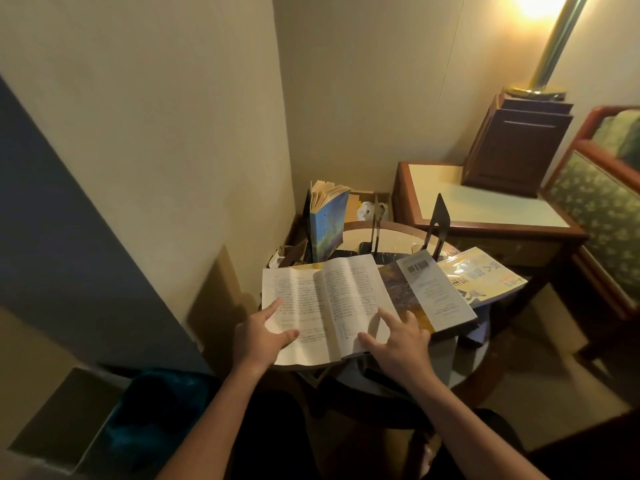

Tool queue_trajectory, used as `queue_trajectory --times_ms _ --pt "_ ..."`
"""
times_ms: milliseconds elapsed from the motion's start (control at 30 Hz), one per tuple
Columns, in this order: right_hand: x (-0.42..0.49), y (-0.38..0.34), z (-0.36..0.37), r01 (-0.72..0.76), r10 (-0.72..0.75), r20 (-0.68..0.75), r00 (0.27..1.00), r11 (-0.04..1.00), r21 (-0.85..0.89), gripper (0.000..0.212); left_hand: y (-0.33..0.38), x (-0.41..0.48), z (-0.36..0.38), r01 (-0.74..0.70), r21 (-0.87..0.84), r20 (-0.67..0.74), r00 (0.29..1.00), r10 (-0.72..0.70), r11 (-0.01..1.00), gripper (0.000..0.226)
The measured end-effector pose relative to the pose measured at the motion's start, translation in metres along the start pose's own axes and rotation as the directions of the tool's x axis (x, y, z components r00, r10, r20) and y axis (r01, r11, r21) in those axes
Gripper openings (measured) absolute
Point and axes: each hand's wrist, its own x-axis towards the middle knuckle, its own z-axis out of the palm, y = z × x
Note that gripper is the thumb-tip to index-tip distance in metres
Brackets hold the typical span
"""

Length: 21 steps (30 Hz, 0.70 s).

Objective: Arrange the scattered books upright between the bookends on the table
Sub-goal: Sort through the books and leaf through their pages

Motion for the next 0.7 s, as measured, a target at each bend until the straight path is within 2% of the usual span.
queue_trajectory --times_ms 100,267,367,467,567,700 --pt "-0.006 0.001 0.004 -0.015 0.019 -0.066 0.998 0.998 0.062 0.078 -0.006 0.001 -0.008 0.061 -0.098 0.050 0.997 -0.056 0.993 0.075" --pt "-0.003 0.002 0.001 -0.054 0.063 -0.047 0.997 0.984 0.171 0.087 -0.014 0.005 -0.015 0.197 -0.363 0.205 0.970 -0.128 0.911 0.076" --pt "-0.005 0.004 0.004 -0.069 0.073 -0.011 0.997 0.976 0.205 0.090 -0.017 0.006 -0.026 0.203 -0.398 0.265 0.959 -0.100 0.894 0.072" --pt "-0.010 0.009 0.005 -0.020 0.027 -0.026 0.999 0.971 0.239 0.093 -0.021 0.006 -0.034 0.188 -0.393 0.312 0.948 -0.062 0.900 0.069" --pt "-0.014 0.009 0.001 0.011 -0.014 0.005 1.000 0.947 0.322 0.084 -0.020 0.005 -0.036 0.181 -0.402 0.335 0.942 -0.040 0.898 0.067" --pt "-0.010 0.001 -0.007 0.057 -0.079 0.046 0.996 0.934 0.353 0.058 -0.015 0.005 -0.037 0.154 -0.383 0.330 0.944 -0.021 0.911 0.063"
